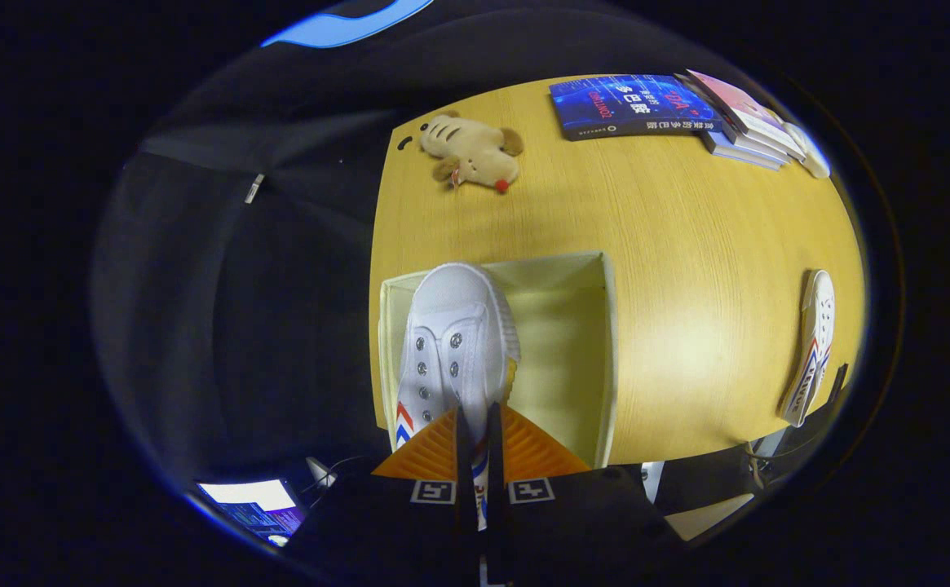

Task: Open the storage box then place both shoes into the box .Put the left shoe in first, then the right shoe, with the right side of both shoes facing outward in a uniform manner.

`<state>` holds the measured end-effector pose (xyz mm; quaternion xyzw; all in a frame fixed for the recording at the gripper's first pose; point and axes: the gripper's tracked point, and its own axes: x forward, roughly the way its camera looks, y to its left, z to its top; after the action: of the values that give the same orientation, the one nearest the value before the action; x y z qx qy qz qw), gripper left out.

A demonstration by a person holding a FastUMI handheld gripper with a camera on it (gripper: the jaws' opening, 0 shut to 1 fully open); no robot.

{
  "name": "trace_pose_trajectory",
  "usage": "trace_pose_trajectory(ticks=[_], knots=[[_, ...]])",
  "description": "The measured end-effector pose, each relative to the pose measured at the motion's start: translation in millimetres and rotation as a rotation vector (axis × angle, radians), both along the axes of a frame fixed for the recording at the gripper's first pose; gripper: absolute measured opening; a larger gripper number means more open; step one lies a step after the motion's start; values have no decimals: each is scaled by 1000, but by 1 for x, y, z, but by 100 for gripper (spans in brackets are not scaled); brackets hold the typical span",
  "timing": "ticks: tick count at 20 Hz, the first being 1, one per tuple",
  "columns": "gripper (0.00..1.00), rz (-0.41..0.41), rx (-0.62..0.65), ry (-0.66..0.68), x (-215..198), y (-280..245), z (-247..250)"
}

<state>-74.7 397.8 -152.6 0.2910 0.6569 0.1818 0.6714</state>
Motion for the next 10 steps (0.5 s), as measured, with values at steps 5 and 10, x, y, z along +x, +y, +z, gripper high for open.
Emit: trace_pose_trajectory(ticks=[5,10], knots=[[8,34,-48,30,-12,28,-30],[8,56,9,47,-20,53,-37]])
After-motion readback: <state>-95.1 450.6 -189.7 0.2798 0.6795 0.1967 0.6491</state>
